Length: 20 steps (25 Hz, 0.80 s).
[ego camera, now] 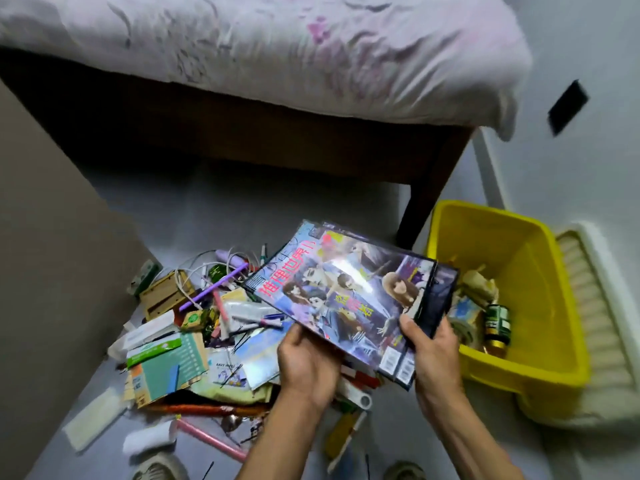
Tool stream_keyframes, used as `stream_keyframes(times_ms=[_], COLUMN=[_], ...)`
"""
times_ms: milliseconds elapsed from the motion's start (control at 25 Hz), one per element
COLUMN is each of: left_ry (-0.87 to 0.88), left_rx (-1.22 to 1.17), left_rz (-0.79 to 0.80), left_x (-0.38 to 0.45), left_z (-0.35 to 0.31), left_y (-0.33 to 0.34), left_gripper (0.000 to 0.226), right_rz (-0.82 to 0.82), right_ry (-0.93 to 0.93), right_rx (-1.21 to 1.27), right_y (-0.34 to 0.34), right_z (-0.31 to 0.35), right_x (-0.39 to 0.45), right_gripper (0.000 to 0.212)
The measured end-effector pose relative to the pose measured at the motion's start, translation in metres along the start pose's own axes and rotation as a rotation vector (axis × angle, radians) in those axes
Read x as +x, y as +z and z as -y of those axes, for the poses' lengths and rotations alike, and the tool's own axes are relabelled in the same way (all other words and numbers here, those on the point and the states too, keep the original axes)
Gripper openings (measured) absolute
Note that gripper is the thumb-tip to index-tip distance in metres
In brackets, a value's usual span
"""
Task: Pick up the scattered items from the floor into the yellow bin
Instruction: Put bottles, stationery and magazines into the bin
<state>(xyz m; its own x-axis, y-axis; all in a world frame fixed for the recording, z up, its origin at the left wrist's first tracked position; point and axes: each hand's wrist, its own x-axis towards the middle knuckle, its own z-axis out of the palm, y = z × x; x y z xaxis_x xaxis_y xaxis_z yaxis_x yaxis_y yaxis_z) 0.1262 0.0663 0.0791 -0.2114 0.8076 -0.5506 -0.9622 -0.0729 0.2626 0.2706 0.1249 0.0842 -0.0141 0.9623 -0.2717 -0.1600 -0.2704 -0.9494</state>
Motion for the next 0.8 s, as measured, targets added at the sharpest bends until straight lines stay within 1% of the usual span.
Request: stream_keyframes(times_ms=[40,120,200,280,320,400,480,560,680,760,800], left_ry=[0.032,0.092,0.148,0.171,0.15,0.094,0.088,0.098,0.1,0.117,0.127], left_rx=[-0.011,0.12,0.342,0.639,0.774,0.939,1.013,1.046,1.101,1.127,1.141], left_rz=[0.004,-0.051,-0.151,-0.229,-0.217,-0.124,-0.077,-0.117,-0.169,-0.19,-0.209], left_x=[0.003,0.011,0.019,0.025,0.028,0.036,0.043,0.045,0.045,0.046,0.045], left_z=[0.007,0.023,0.04,0.056,0.063,0.077,0.083,0.082,0.077,0.069,0.064], left_y=[0.01,0.024,0.037,0.054,0.061,0.069,0.068,0.059,0.037,0.026,0.021], left_gripper=[0.047,0.051,0.05,0.045,0.04,0.031,0.027,0.026,0.026,0.026,0.025], right_rz=[-0.03,-0.083,-0.099,-0.146,-0.204,-0.343,-0.438,-0.483,-0.481,-0.438,-0.415], right_ry=[0.034,0.097,0.162,0.208,0.2,0.141,0.113,0.162,0.244,0.326,0.38], right_rx=[0.054,0.133,0.152,0.193,0.24,0.33,0.397,0.415,0.444,0.467,0.448], right_y=[-0.009,-0.029,-0.048,-0.068,-0.079,-0.096,-0.108,-0.116,-0.117,-0.113,-0.111], right_z=[-0.002,-0.001,0.003,0.009,0.011,0.012,0.016,0.019,0.022,0.023,0.025], right_x=[-0.001,0.001,0.01,0.019,0.023,0.033,0.046,0.061,0.085,0.099,0.102], right_gripper=[0.033,0.033,0.031,0.031,0.033,0.036,0.039,0.039,0.036,0.034,0.036])
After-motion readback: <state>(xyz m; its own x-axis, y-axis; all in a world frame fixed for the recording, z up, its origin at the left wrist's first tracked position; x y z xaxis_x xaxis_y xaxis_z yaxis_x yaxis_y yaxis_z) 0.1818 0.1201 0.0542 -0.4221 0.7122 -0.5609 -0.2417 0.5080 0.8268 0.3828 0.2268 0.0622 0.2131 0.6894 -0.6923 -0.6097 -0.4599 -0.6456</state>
